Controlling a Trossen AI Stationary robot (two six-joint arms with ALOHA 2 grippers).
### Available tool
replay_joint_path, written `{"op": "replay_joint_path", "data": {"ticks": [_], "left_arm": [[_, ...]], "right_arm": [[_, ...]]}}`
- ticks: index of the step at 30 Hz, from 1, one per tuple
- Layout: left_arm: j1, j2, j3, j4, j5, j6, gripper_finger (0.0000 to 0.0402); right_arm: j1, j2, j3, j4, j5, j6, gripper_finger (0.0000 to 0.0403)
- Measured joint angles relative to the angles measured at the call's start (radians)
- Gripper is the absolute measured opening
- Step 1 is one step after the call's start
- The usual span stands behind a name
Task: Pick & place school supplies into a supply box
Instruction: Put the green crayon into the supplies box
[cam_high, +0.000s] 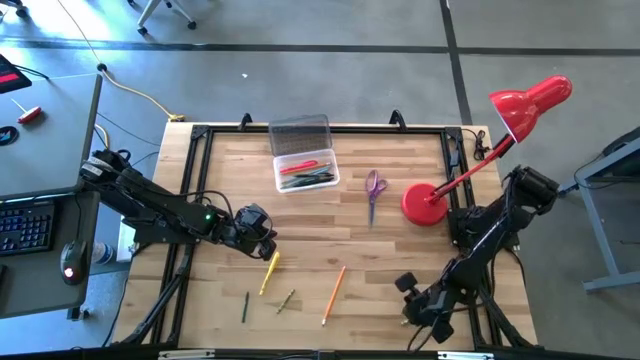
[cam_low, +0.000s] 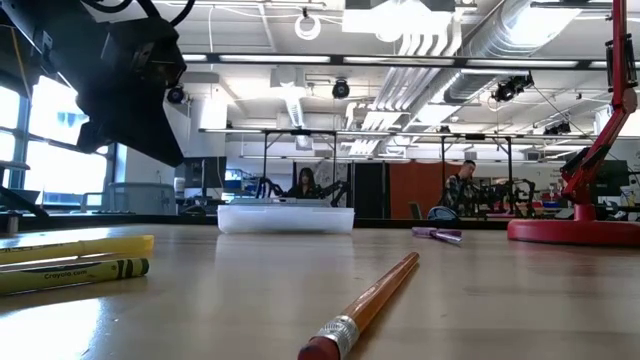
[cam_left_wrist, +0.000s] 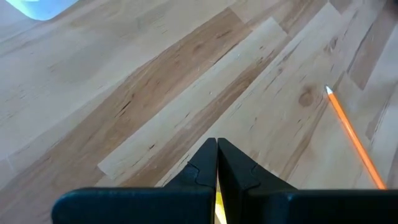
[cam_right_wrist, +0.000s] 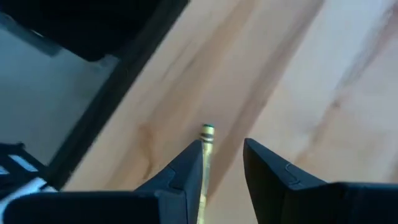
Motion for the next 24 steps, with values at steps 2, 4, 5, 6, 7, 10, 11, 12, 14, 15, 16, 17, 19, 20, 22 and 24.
{"op": "replay_joint_path", "data": {"ticks": [2, 4, 5, 6, 7, 10, 11, 12, 14, 15, 16, 17, 19, 20, 22, 24], "left_arm": [[0.0, 0.0, 0.0, 0.0, 0.001, -0.007, 0.004], [0.0, 0.0, 0.0, 0.0, 0.001, -0.017, 0.004], [0.0, 0.0, 0.0, 0.0, 0.001, -0.019, 0.004], [0.0, 0.0, 0.0, 0.0, 0.0, -0.019, 0.004], [0.0, 0.0, 0.0, 0.0, 0.0, -0.019, 0.004], [0.0, 0.0, 0.0, -0.001, 0.001, -0.019, 0.004], [0.0, 0.0, 0.0, 0.0, 0.0, -0.019, 0.004], [0.0, 0.0, 0.0, -0.001, 0.001, -0.019, 0.004], [0.0, 0.0, 0.0, -0.001, 0.0, -0.019, 0.004], [0.0, 0.0, 0.0, -0.001, 0.001, -0.019, 0.004], [0.0, 0.0, 0.0, -0.001, 0.001, -0.019, 0.004], [0.0, 0.0, 0.0, -0.001, 0.0, -0.019, 0.004], [0.0, 0.0, 0.0, -0.001, 0.0, -0.019, 0.004], [0.0, 0.0, 0.0, -0.001, 0.0, -0.019, 0.004], [0.0, 0.0, 0.0, -0.001, 0.001, -0.018, 0.004], [0.0, 0.0, 0.0, -0.001, 0.001, -0.011, 0.004]], "right_arm": [[0.0, 0.005, -0.022, 0.054, -0.027, 0.014, 0.0094], [0.0, 0.014, -0.033, 0.087, -0.048, 0.014, 0.0094], [0.0, 0.022, -0.037, 0.1, -0.06, 0.014, 0.0094], [0.0, 0.03, -0.037, 0.101, -0.066, 0.014, 0.0094], [0.0, 0.041, -0.037, 0.103, -0.071, 0.014, 0.0094], [0.0, 0.073, -0.037, 0.105, -0.061, 0.014, 0.0094], [0.0, 0.085, -0.037, 0.108, -0.058, 0.012, 0.0094], [0.0, 0.094, -0.036, 0.111, -0.058, 0.012, 0.0094], [0.0, 0.11, -0.035, 0.116, -0.05, 0.01, 0.0094], [0.0, 0.117, -0.035, 0.118, -0.042, -0.002, 0.0094], [0.0, 0.121, -0.035, 0.119, -0.03, -0.013, 0.0094], [0.0, 0.124, -0.035, 0.12, -0.022, -0.028, 0.0092], [0.001, 0.132, -0.035, 0.125, -0.004, -0.061, 0.0083], [-0.001, 0.137, -0.035, 0.129, -0.003, -0.076, 0.0074], [-0.01, 0.153, -0.036, 0.139, -0.006, -0.096, 0.0051], [-0.025, 0.167, -0.036, 0.16, -0.008, -0.097, 0.0021]]}}
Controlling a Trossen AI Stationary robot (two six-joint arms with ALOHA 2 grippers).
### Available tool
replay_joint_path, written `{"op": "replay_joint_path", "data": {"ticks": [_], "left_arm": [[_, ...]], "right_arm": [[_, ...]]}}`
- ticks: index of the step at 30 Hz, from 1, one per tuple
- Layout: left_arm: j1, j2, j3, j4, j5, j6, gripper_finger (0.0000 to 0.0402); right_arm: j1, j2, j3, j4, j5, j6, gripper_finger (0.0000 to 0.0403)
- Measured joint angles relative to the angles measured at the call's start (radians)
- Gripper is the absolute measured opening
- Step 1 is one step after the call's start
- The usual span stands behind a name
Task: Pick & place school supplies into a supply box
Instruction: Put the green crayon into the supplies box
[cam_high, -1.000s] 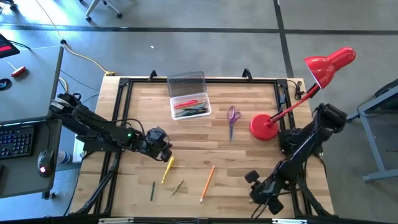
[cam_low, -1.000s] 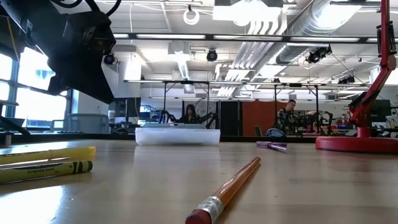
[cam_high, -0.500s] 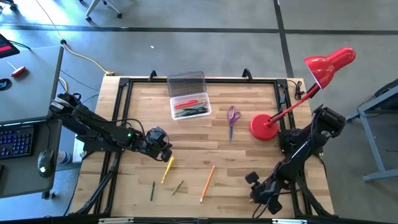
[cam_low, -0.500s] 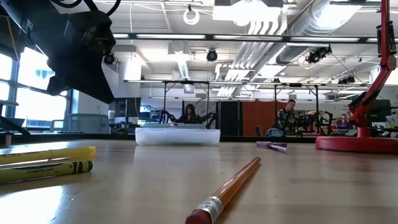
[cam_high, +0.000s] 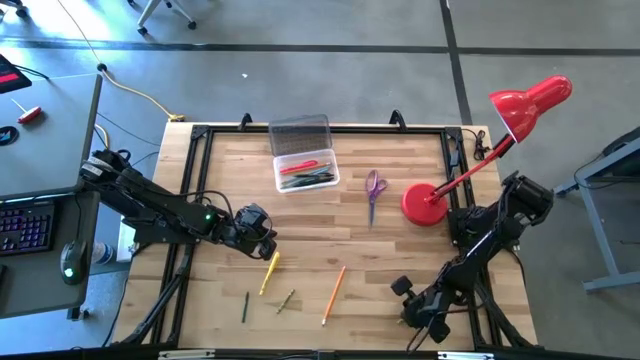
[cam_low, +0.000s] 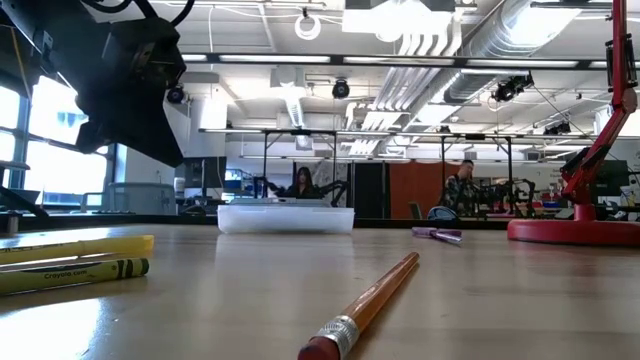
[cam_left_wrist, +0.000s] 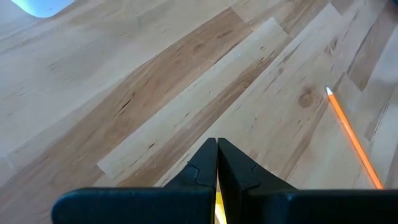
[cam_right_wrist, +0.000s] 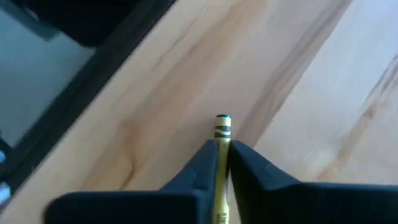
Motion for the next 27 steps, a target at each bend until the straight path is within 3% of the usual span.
{"op": "replay_joint_path", "data": {"ticks": [4, 9, 13, 17, 19, 23, 27], "left_arm": [[0.0, 0.0, 0.0, -0.002, 0.0, 0.019, 0.004], [0.0, 0.0, 0.0, -0.003, 0.002, 0.02, 0.004], [0.0, 0.0, 0.0, -0.002, 0.009, 0.021, 0.004], [0.0, 0.0, 0.0, -0.001, 0.014, 0.052, 0.004], [0.0, 0.0, 0.0, 0.0, 0.018, 0.063, 0.004], [0.0, 0.0, 0.0, 0.0, 0.023, 0.071, 0.004], [0.0, 0.0, 0.0, -0.002, 0.039, 0.071, 0.004]], "right_arm": [[-0.06, 0.006, -0.001, 0.069, -0.004, -0.009, 0.0015], [-0.203, -0.012, 0.018, 0.091, 0.083, -0.09, 0.0021], [-0.344, -0.046, 0.072, 0.097, 0.161, -0.266, 0.0005], [-0.514, -0.046, 0.139, 0.165, 0.357, -0.58, 0.0008], [-0.618, -0.04, 0.18, 0.253, 0.4, -0.703, 0.0008], [-0.836, -0.007, 0.255, 0.364, 0.254, -0.81, 0.0003], [-1.028, 0.072, 0.347, 0.368, 0.093, -0.77, 0.0002]]}}
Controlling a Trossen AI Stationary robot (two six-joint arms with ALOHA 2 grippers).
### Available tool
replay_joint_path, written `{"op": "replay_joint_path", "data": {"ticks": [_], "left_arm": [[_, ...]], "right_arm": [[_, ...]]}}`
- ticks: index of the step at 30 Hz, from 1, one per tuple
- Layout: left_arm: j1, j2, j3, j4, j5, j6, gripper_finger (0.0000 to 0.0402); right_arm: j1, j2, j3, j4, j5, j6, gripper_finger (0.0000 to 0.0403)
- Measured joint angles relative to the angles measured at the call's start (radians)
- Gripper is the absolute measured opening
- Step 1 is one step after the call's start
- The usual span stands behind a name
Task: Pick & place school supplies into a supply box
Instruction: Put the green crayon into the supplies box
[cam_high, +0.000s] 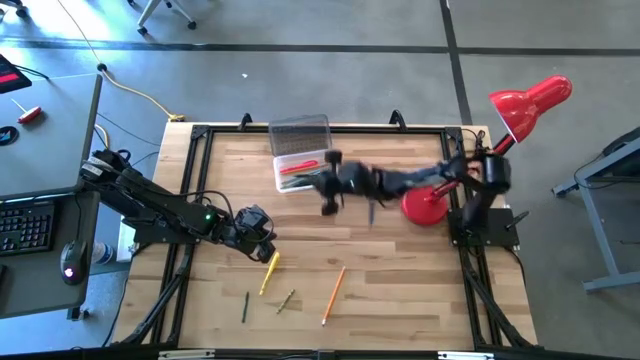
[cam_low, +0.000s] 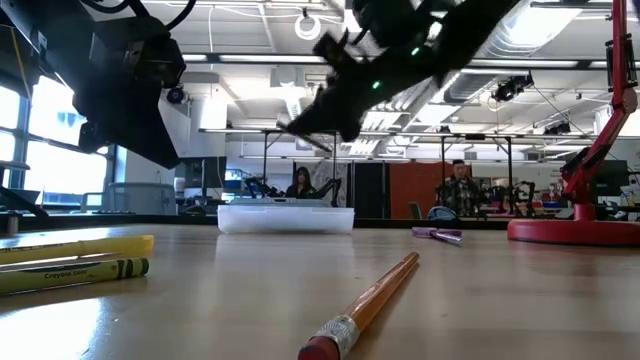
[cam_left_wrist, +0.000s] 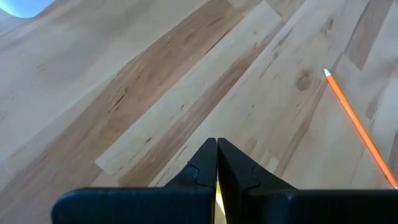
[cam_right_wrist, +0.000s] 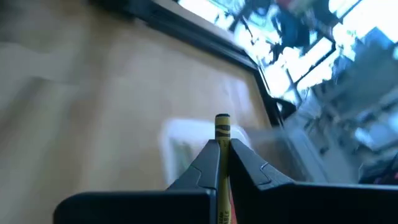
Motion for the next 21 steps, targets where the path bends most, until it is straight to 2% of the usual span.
{"op": "replay_joint_path", "data": {"ticks": [4, 10, 19, 21], "left_arm": [[0.0, 0.0, 0.0, -0.001, 0.017, 0.0, 0.004], [0.0, 0.0, 0.0, -0.002, 0.028, 0.0, 0.004], [0.0, 0.0, 0.0, -0.007, 0.029, 0.0, 0.004], [0.0, 0.0, 0.0, -0.007, 0.03, 0.0, 0.004]], "right_arm": [[-0.107, 0.137, 0.08, -0.011, -0.115, 0.03, 0.0002], [-0.133, 0.294, 0.17, -0.062, -0.136, 0.031, 0.0002], [-0.107, 0.304, 0.231, -0.101, 0.033, 0.031, 0.0029], [-0.101, 0.303, 0.244, -0.118, 0.043, 0.028, 0.0038]]}}
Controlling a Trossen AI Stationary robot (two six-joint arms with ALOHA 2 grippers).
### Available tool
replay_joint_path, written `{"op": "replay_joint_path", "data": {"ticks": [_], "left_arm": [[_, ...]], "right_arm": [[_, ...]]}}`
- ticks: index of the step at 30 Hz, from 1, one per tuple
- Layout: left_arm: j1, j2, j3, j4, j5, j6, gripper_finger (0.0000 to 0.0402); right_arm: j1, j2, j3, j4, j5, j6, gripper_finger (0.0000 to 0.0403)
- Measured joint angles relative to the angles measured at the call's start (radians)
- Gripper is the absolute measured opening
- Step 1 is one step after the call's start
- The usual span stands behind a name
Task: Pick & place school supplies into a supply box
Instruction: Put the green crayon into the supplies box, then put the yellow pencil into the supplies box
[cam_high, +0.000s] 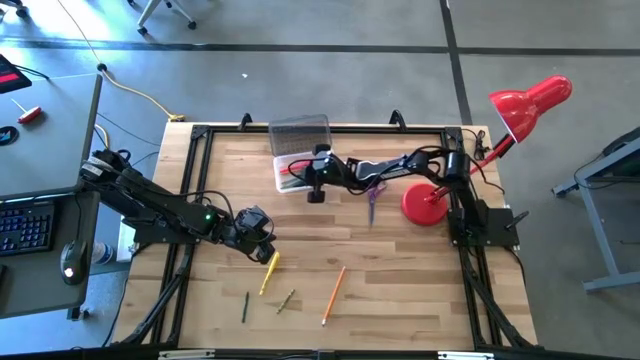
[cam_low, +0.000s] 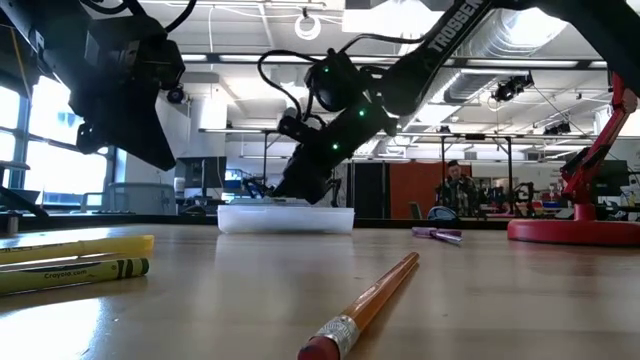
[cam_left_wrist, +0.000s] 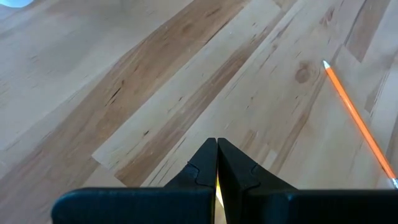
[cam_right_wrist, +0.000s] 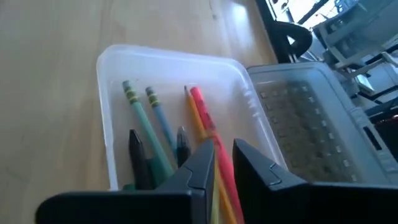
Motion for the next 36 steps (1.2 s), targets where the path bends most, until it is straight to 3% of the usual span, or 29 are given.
{"op": "replay_joint_path", "data": {"ticks": [12, 19, 23, 29, 36], "left_arm": [[0.0, 0.0, 0.0, 0.0, 0.005, 0.0, 0.004], [0.0, 0.0, 0.0, 0.003, 0.013, 0.0, 0.004], [0.0, 0.0, 0.0, 0.002, 0.013, 0.0, 0.004], [0.0, 0.0, 0.0, 0.007, 0.017, 0.0, 0.004], [0.0, 0.0, 0.0, 0.011, 0.016, -0.005, 0.004]], "right_arm": [[0.089, -0.064, 0.043, -0.283, 0.075, -0.001, 0.0079], [0.264, -0.21, 0.042, -0.518, -0.25, 0.023, 0.0076], [0.363, -0.26, 0.024, -0.499, -0.387, 0.036, 0.0076], [0.48, -0.264, -0.119, -0.433, -0.58, -0.007, 0.0069], [0.549, -0.262, -0.338, -0.045, -0.493, -0.145, 0.0058]]}}
